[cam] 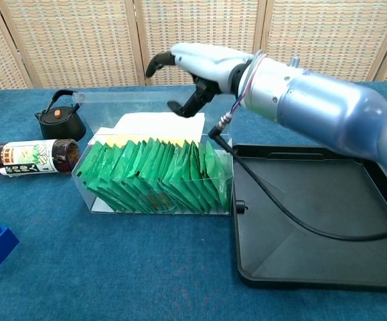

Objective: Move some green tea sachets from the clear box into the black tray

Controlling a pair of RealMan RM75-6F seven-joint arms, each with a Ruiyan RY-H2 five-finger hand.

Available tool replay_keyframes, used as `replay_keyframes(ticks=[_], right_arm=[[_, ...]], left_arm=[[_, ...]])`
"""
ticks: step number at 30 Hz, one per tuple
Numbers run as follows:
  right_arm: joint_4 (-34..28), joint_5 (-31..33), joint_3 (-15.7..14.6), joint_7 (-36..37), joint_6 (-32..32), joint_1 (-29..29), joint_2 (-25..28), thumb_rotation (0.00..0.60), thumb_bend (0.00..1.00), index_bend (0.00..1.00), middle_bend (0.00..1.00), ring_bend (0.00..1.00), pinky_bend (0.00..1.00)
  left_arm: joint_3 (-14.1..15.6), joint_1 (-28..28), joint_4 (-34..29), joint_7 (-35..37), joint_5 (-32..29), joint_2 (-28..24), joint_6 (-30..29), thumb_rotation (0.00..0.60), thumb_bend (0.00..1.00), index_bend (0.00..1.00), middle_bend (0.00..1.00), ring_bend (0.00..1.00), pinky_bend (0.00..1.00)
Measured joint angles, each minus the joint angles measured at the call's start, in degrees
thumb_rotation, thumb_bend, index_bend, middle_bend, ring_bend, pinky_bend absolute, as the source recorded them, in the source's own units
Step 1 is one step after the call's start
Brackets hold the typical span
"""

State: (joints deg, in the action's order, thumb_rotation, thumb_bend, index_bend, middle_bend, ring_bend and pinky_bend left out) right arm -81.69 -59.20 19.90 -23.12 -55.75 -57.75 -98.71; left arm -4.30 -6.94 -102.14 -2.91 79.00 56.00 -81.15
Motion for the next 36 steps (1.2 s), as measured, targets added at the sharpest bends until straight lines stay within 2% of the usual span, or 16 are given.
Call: replay_keyframes(ticks=[4,10,18,20,25,31,34,36], right_arm=[[2.28,4.25,1.59,-3.54,-1.29,-0.44,0.03,0.6,0.67,0.25,0.11,0.05,0.15],[2.46,10.24,2.63,-7.02,-1.38,-0.71,0.67,0.6,0.67,0.28,0.09,0.05,0.15],[1.19,15.1,1.77,-11.15,-0.7,-1.09,1.78,0.6,0.66,0.28,0.08,0.05,0.15],[0.74,14.98,1.53,-11.11,-0.81,-1.07,1.99,0.6,0.6,0.28,0.09,0.05,0.15],[-2.3,6.97,-0.48,-6.29,0.69,-0.25,4.15,0.6,0.4,0.29,0.12,0.05,0.15],[-4.17,-7.51,-5.52,-1.6,3.25,0.22,7.19,0.6,0.35,0.31,0.14,0.05,0.15],[-4.29,-11.93,-8.35,-0.8,4.96,-0.05,8.14,0.6,0.35,0.31,0.14,0.05,0.15],[-4.23,-12.61,-9.0,-0.64,5.69,-0.35,8.25,0.6,0.35,0.31,0.14,0.05,0.15]], left_arm=[[0.01,-0.03,-0.09,0.12,0.02,-0.09,0.07,0.6,0.06,0.0,0.0,0.0,0.0],[0.02,-0.01,-0.08,0.39,0.04,-0.21,0.1,0.6,0.06,0.0,0.0,0.0,0.0],[0.15,-0.05,-0.21,0.86,0.24,-0.48,0.35,0.6,0.06,0.0,0.0,0.0,0.0],[0.1,-0.01,-0.19,1.17,0.24,-0.56,0.24,0.6,0.06,0.0,0.0,0.0,0.0],[0.24,-0.12,-0.09,1.43,0.53,-0.64,0.55,0.6,0.06,0.0,0.0,0.0,0.0],[0.53,-0.09,-0.4,0.87,0.99,-0.47,0.48,0.6,0.06,0.0,0.0,0.0,0.0],[0.58,-0.05,-0.51,0.74,1.1,-0.45,0.34,0.6,0.06,0.0,0.0,0.0,0.0],[0.61,-0.01,-0.54,0.66,1.18,-0.41,0.25,0.6,0.06,0.0,0.0,0.0,0.0]])
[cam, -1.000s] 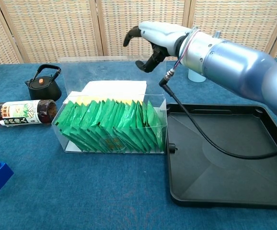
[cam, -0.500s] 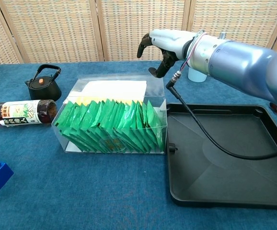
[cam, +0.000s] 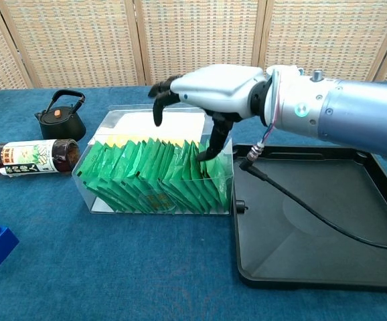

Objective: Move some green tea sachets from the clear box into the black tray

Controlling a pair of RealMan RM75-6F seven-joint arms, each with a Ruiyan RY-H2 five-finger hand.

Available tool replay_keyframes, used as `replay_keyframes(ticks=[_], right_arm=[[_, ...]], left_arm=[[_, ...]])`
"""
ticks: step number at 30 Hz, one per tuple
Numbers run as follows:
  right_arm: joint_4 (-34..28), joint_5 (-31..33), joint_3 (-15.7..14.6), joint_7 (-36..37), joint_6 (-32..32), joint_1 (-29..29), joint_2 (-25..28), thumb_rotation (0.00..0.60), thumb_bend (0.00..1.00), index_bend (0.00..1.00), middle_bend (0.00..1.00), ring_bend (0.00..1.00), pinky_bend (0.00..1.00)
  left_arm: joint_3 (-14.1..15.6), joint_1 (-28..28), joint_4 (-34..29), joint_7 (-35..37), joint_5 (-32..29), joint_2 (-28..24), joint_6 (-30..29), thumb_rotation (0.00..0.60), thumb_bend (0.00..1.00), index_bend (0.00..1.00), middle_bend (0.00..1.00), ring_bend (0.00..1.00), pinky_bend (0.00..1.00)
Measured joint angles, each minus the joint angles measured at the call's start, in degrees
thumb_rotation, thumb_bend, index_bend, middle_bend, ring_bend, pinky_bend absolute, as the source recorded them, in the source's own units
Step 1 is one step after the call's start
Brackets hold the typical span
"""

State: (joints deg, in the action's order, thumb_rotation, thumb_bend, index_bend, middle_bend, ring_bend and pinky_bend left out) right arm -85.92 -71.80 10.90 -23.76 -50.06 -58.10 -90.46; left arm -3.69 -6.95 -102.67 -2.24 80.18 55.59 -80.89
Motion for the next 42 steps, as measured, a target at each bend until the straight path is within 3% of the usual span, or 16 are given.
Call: replay_keyframes(ticks=[12,17,42], right_arm=[[3.19,1.92,1.0,-4.67,1.33,-2.87,-4.79,0.6,0.35,0.31,0.15,0.05,0.15],[4.98,3.78,1.1,-6.77,2.28,-3.84,-6.49,0.6,0.35,0.37,0.14,0.05,0.15],[8.98,7.32,-0.13,-10.13,3.29,-4.94,-8.34,0.6,0.35,0.45,0.15,0.05,0.15]], left_arm=[[-0.07,-0.15,0.2,0.53,-0.15,-0.07,0.29,0.6,0.06,0.0,0.0,0.0,0.0],[-0.1,-0.19,0.32,0.89,-0.22,-0.16,0.43,0.6,0.06,0.0,0.0,0.0,0.0],[-0.12,-0.57,0.69,1.69,-0.54,-0.31,1.25,0.6,0.06,0.0,0.0,0.0,0.0]])
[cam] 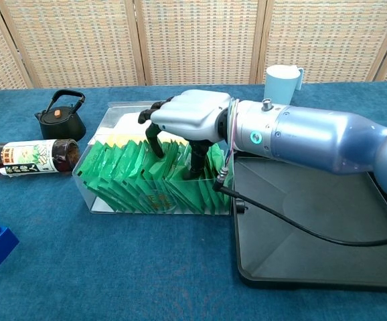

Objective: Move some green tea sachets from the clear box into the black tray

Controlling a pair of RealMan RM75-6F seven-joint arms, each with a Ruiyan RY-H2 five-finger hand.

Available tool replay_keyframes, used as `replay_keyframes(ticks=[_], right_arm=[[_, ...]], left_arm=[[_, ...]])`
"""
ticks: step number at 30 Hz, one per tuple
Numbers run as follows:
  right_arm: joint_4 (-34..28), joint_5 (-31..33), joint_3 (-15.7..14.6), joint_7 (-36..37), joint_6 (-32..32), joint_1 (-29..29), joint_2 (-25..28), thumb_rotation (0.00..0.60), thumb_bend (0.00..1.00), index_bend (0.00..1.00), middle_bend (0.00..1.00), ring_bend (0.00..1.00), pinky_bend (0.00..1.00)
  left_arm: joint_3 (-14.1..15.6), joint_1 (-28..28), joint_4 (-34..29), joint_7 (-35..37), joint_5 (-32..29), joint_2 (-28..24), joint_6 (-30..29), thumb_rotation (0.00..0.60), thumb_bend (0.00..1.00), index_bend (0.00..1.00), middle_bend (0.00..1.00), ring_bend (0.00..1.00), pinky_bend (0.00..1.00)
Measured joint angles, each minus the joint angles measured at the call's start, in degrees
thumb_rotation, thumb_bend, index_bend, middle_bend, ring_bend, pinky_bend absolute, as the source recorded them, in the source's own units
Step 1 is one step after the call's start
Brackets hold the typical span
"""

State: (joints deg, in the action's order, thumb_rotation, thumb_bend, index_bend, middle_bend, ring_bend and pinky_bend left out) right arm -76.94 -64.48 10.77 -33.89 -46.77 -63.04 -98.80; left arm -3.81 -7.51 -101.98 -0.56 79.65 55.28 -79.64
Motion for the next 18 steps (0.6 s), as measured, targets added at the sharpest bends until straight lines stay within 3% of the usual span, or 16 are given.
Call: replay_keyframes(ticks=[7,12,18], right_arm=[[1.2,0.49,-0.19,0.15,-0.04,0.05,-0.92,0.6,0.36,0.45,0.15,0.05,0.15],[2.03,0.25,-0.46,0.46,-0.09,0.11,-1.61,0.6,0.44,0.46,0.15,0.05,0.15],[2.9,-0.95,-0.66,1.04,-0.82,0.29,-2.23,0.6,0.57,0.55,0.17,0.05,0.15]], left_arm=[[0.01,0.01,-0.08,0.01,0.01,-0.06,-0.04,0.6,0.06,0.0,0.0,0.0,0.0],[0.01,-0.02,-0.03,0.12,-0.02,-0.05,0.01,0.6,0.06,0.0,0.0,0.0,0.0],[0.0,-0.02,0.04,0.17,0.0,-0.02,-0.02,0.6,0.06,0.0,0.0,0.0,0.0]])
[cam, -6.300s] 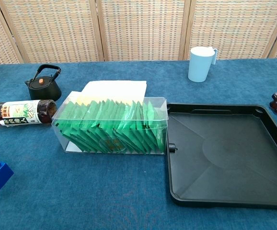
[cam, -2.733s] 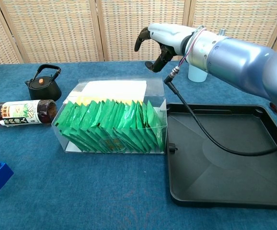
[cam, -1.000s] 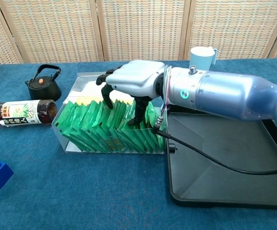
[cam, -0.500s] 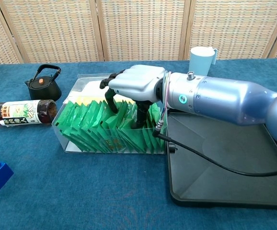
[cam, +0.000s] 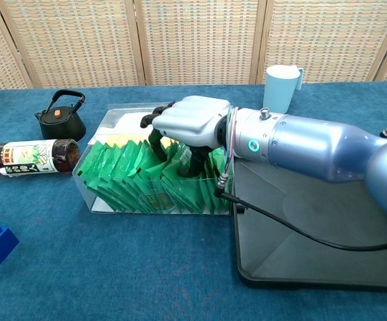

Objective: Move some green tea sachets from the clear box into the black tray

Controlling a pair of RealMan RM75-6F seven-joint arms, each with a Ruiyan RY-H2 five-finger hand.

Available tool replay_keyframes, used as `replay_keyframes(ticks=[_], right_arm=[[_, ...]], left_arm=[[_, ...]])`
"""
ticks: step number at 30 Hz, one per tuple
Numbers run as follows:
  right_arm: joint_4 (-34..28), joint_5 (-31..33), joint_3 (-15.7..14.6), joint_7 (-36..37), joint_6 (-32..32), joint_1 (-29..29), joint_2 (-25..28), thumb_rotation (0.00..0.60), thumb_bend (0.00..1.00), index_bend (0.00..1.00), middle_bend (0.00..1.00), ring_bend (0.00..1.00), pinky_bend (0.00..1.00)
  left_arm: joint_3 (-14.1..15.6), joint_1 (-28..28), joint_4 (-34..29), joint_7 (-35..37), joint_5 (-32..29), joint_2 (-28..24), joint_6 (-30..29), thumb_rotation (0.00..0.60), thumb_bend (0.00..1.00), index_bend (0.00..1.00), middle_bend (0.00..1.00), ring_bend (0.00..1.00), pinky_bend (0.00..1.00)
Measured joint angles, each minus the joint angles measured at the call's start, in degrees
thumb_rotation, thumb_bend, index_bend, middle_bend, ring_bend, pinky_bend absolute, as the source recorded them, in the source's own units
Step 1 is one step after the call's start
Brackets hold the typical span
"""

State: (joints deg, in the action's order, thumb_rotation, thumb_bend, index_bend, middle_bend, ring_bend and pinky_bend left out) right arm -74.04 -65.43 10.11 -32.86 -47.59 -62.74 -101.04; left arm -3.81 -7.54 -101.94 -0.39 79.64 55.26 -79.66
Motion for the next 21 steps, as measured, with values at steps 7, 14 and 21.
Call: replay_keyframes(ticks=[7,14,21], right_arm=[[1.09,-4.35,-0.23,3.55,-2.26,0.7,-0.53,0.6,0.6,0.62,0.2,0.05,0.15],[1.94,-8.03,-0.38,6.19,-4.15,1.24,-0.93,0.6,0.6,0.63,0.21,0.05,0.15],[1.55,-10.39,0.0,7.84,-6.22,1.77,-0.67,0.6,0.6,0.63,0.22,0.05,0.15]], left_arm=[[0.07,-0.08,0.01,-0.15,0.04,0.06,0.16,0.6,0.06,0.0,0.0,0.0,0.0],[0.15,-0.03,-0.17,-0.37,0.09,0.11,0.06,0.6,0.06,0.0,0.0,0.0,0.0],[0.13,-0.07,-0.15,-0.27,0.03,0.07,0.16,0.6,0.06,0.0,0.0,0.0,0.0]])
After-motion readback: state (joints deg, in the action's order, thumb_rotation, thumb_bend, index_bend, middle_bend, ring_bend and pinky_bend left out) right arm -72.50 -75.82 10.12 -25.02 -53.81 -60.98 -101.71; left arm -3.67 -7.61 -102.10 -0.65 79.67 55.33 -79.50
